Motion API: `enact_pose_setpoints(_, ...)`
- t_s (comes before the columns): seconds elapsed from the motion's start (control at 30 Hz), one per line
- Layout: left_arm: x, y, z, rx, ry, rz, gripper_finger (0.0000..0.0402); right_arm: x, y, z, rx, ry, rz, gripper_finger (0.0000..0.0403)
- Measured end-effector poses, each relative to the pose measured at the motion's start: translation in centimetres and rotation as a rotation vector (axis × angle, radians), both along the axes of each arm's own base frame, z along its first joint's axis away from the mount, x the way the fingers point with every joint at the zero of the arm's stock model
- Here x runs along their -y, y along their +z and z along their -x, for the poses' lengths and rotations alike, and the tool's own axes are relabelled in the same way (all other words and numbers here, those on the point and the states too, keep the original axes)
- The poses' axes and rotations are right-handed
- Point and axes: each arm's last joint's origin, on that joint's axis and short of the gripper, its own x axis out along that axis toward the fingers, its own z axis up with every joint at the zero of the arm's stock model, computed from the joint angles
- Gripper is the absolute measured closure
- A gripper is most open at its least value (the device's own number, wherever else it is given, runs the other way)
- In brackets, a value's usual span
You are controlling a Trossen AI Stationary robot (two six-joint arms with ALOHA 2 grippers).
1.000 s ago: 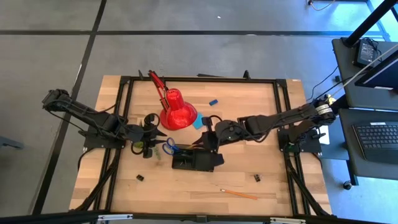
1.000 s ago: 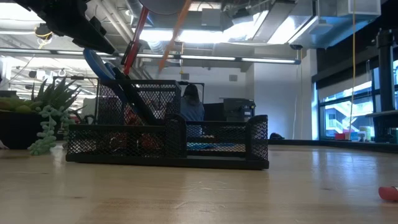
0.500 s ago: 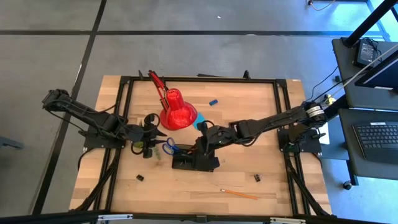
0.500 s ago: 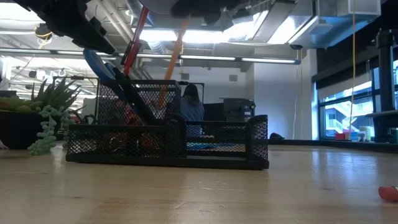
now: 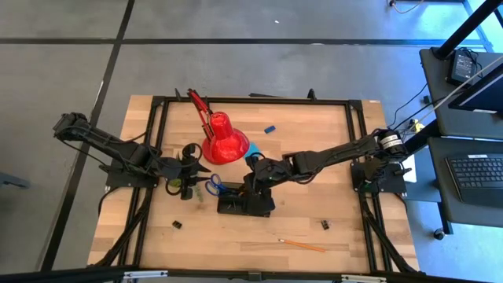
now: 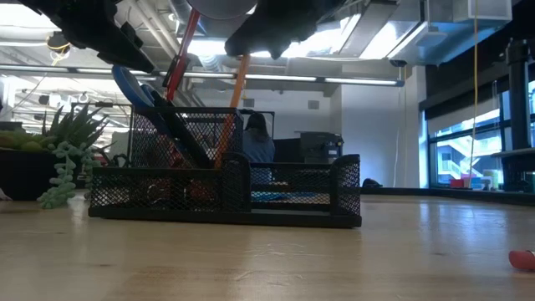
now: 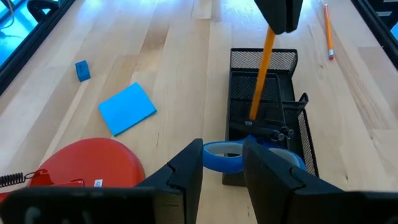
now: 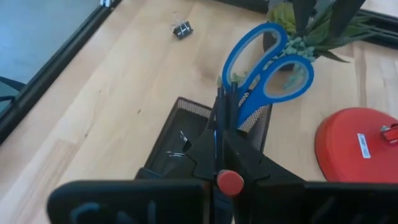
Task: Pick and place office supplies into organizer
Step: Put the top orange pencil into the desk organizer
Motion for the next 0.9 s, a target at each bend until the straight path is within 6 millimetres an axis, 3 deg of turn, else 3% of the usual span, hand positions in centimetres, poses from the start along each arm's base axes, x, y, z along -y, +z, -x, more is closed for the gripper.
enact_pose_setpoints(0.27, 0.00, 0.00, 0.00, 0.000, -0.001, 0.000, 0.0296, 0.03, 0.01, -0.01, 0.002, 0.005, 0.007, 0.0350)
enact_pose_setpoints(0.63, 0.00, 0.00, 0.00, 0.000, -0.001, -0.001, 0.0296, -0.06, -0.95, -0.47, -0.006, 0.021, 0.031, 0.0374)
enact_pose_setpoints(0.9, 0.00, 0.00, 0.00, 0.001, 0.006, 0.008, 0.0296, 0.01, -0.85, -0.63, 0.014, 0.020, 0.029, 0.0347)
